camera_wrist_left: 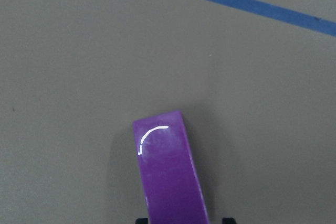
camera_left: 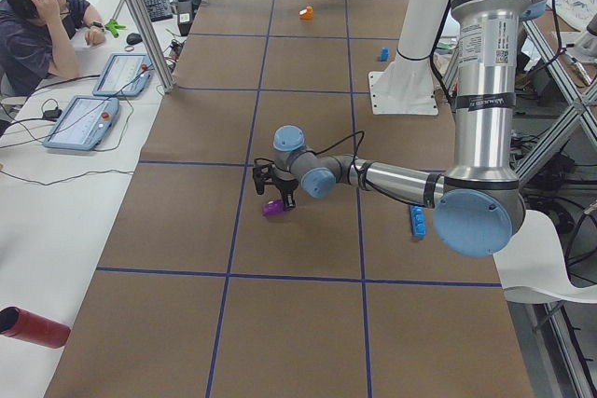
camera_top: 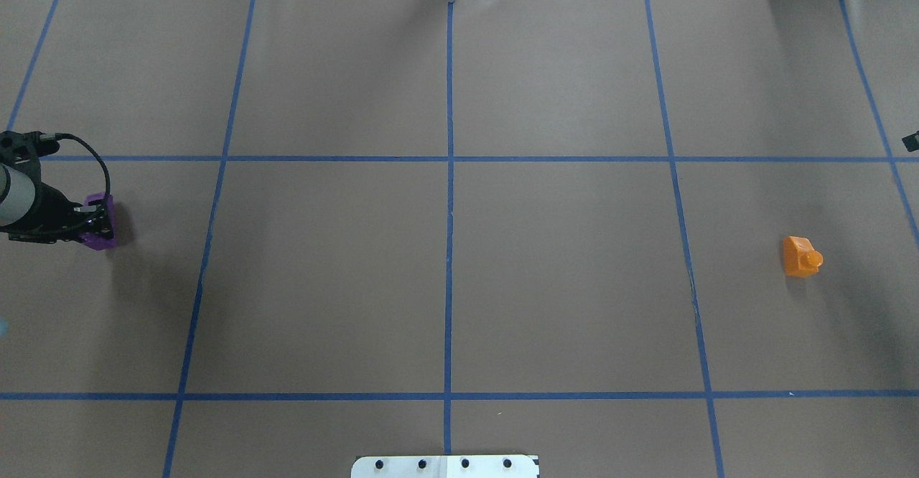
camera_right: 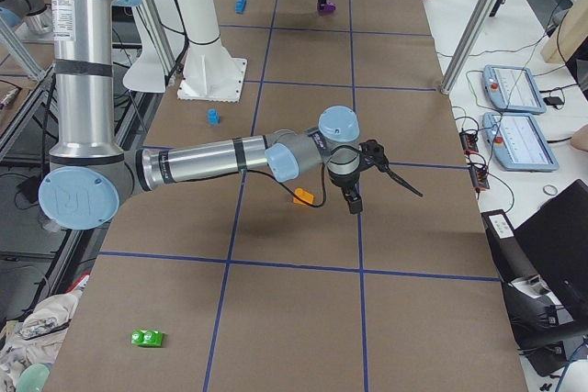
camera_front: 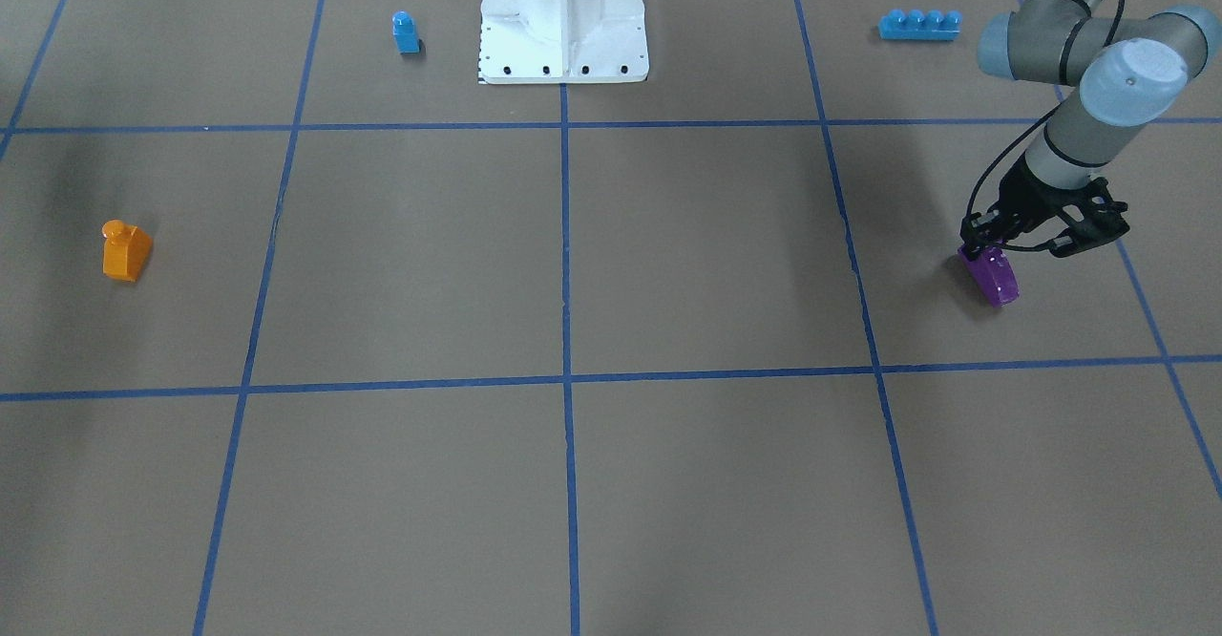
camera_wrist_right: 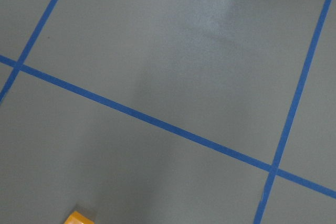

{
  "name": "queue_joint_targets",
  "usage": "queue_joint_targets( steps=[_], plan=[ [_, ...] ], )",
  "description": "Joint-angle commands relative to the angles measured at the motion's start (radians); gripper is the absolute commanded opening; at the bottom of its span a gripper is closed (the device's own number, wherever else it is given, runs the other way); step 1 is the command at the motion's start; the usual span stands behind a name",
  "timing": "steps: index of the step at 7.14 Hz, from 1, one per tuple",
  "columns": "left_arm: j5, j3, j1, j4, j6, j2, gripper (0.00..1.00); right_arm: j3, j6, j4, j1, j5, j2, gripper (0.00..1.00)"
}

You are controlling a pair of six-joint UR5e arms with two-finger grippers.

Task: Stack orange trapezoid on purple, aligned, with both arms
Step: 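Carry the purple block with the left gripper to the table center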

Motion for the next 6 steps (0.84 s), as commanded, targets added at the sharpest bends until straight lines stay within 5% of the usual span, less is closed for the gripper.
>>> queue_joint_targets(
  steps=[1,3,6],
  plan=[
    [0.004,-0.108,0.003,0.007,0.03,-0.042,0.0,0.002,0.001,0.0,0.001,0.002,-0.002,1.0],
    [0.013,-0.124,0.038,0.033,0.088,-0.152,0.0,0.002,0.001,0.0,0.001,0.002,-0.002,1.0],
    [0.118,-0.097,0.217,0.435,0.089,-0.567,0.0,0.003,0.004,0.0,0.001,0.003,-0.008,1.0]
  ],
)
